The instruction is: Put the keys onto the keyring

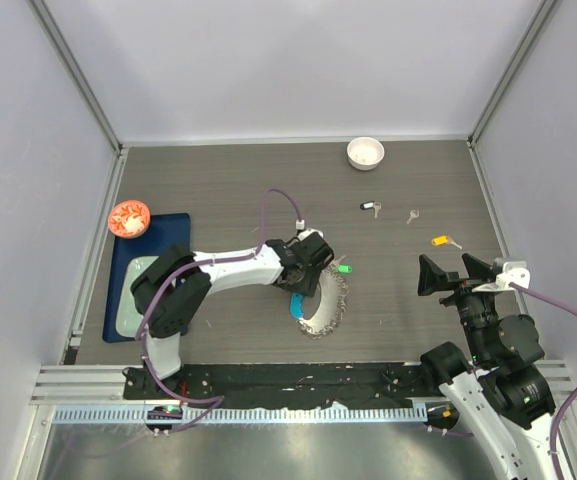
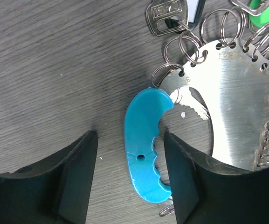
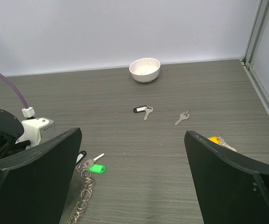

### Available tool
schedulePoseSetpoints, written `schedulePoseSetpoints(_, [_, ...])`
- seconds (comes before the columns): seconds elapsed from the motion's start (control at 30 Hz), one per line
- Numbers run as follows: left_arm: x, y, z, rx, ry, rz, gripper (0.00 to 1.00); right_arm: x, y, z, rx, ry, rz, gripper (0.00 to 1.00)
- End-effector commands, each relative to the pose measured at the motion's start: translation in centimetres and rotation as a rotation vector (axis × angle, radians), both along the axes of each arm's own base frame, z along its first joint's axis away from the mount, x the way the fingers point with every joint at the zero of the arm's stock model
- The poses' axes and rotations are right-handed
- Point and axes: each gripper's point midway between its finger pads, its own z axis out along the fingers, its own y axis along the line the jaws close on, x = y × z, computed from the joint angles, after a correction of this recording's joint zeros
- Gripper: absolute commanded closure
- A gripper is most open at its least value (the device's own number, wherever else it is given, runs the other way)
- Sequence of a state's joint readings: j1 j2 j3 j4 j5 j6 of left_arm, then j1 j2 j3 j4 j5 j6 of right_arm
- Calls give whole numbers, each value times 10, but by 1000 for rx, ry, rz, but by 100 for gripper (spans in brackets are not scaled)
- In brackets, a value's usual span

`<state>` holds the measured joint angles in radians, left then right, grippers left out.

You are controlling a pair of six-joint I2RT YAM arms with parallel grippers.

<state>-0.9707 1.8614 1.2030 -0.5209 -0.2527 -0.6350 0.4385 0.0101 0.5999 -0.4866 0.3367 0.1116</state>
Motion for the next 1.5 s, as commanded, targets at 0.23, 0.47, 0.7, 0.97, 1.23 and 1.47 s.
schedulePoseSetpoints(0.23, [-1,23,-1,92,-3,-8,75,-2,3,12,25,-42,22,0])
schedulePoseSetpoints(0.47, [20,68,0,136,-14,76,86,-5,7,15,23,-50,49,0])
schedulePoseSetpoints(0.7, [47,107,4,170,-28,172,85,-6,22,24,23,-43,126,0])
schedulePoseSetpoints(0.97, [68,128,14,114,-56,285,75,23,75,0,26,223,305,0])
schedulePoseSetpoints(1.23, [61,131,25,33,-121,265,67,39,130,-46,75,426,512,0])
schedulePoseSetpoints(1.47, [48,119,38,-74,-146,237,33,57,152,-85,121,574,536,0])
